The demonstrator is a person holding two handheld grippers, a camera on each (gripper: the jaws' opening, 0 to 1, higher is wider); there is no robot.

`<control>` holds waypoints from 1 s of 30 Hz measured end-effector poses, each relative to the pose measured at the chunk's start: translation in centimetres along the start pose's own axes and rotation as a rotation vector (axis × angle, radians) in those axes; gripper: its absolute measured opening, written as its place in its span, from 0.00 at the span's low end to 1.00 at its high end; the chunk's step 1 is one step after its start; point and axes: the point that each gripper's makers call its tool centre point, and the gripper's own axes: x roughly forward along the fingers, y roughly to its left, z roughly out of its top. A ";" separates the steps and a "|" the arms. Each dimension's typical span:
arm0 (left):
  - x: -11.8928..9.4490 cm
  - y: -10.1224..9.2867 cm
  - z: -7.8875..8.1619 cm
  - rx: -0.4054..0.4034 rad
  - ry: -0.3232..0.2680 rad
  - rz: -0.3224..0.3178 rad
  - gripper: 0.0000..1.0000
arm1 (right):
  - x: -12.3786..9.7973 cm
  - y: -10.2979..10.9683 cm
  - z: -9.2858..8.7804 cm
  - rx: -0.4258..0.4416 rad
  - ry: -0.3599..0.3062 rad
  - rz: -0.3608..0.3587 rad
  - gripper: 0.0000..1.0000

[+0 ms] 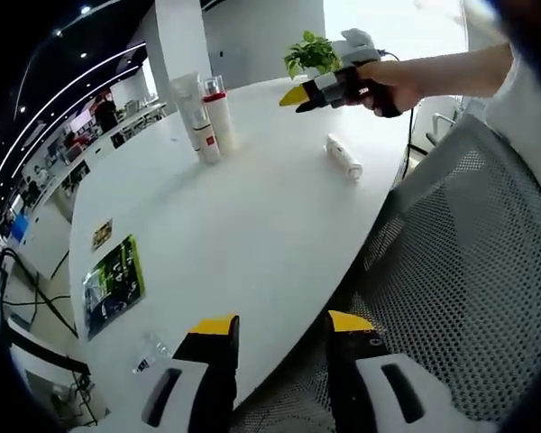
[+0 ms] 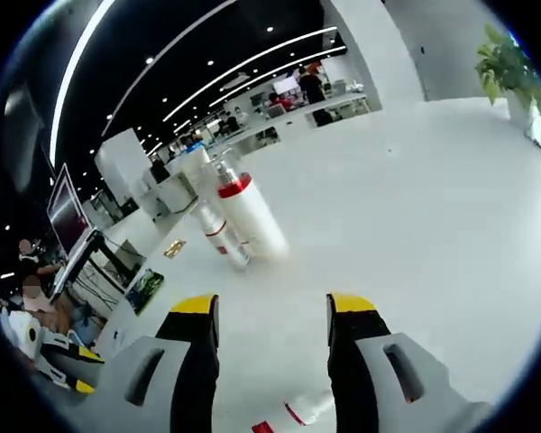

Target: Arrange the skincare products in the storage area until every visible bottle or jar stands upright without overlapping.

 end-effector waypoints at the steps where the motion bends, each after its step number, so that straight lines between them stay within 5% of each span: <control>1: 0.0 0.0 -0.1 0.007 0.011 0.004 0.38 | -0.4 -0.1 -0.4 -0.002 0.008 -0.006 0.46; 7: -0.3 -0.8 1.1 0.033 -0.040 -0.013 0.39 | -2.8 -1.6 -3.9 0.082 0.094 -0.089 0.55; 11: -0.5 -1.0 1.5 0.061 -0.061 -0.014 0.38 | -3.6 0.7 -5.9 0.131 0.165 -0.013 0.53; 17: -0.7 -0.7 1.9 0.073 -0.080 0.002 0.38 | -3.4 1.1 -8.5 0.131 0.257 -0.018 0.54; 30: -0.8 -0.8 2.0 0.093 -0.080 0.004 0.37 | -0.8 3.4 -10.1 -0.070 0.356 0.064 0.54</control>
